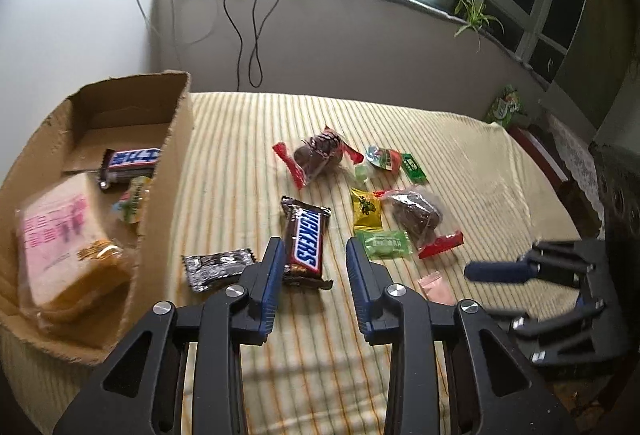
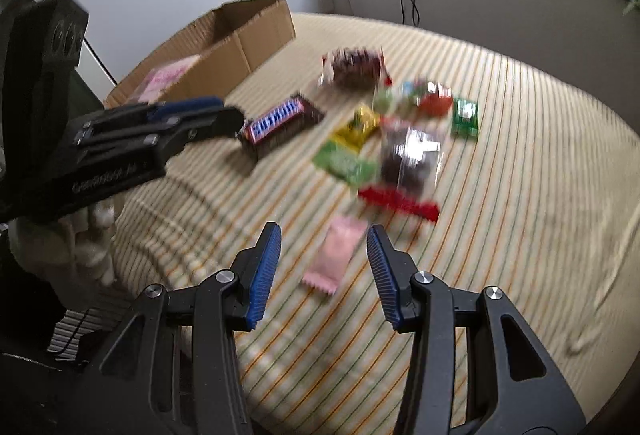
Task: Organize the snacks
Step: 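Grasp the pink candy with the right tool while the left tool grasps a Snickers bar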
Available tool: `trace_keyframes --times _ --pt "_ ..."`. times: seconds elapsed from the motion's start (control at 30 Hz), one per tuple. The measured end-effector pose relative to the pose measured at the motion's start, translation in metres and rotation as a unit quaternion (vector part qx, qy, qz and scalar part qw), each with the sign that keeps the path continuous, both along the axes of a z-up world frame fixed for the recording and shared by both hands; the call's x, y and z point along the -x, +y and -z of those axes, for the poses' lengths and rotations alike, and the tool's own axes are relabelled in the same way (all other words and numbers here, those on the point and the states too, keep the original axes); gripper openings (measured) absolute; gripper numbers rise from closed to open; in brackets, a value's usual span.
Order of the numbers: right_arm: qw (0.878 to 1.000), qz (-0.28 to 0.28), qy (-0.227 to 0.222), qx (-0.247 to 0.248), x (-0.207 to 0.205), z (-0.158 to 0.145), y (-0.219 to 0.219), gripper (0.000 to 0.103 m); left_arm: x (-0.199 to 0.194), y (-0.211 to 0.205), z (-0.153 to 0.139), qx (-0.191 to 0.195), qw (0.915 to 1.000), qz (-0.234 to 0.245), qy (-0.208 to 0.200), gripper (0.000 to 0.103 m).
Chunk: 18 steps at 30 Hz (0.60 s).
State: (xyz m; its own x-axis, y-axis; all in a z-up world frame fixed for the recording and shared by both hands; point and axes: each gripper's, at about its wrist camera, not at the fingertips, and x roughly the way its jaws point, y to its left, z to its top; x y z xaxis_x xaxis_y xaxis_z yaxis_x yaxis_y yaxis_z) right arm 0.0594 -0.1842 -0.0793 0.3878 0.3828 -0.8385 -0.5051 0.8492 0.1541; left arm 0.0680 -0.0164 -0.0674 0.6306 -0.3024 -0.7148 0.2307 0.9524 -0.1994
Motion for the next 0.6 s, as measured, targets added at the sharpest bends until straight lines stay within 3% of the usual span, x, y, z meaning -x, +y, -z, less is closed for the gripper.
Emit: trace_keyframes --times 0.3,0.47,0.6 --pt "1.0 0.014 0.018 0.008 0.001 0.018 0.005 0.046 -0.017 -0.004 0.015 -0.011 0.9998 -0.003 0.018 0.03" --pt "0.999 0.0 -0.006 0.05 0.003 0.021 0.021 0.04 -0.023 -0.006 0.022 -0.018 0.9995 -0.003 0.026 0.03" --pt "0.997 -0.006 -0.017 0.069 0.004 0.021 0.022 0.028 -0.029 -0.005 0.027 -0.018 0.9991 -0.004 0.037 0.03"
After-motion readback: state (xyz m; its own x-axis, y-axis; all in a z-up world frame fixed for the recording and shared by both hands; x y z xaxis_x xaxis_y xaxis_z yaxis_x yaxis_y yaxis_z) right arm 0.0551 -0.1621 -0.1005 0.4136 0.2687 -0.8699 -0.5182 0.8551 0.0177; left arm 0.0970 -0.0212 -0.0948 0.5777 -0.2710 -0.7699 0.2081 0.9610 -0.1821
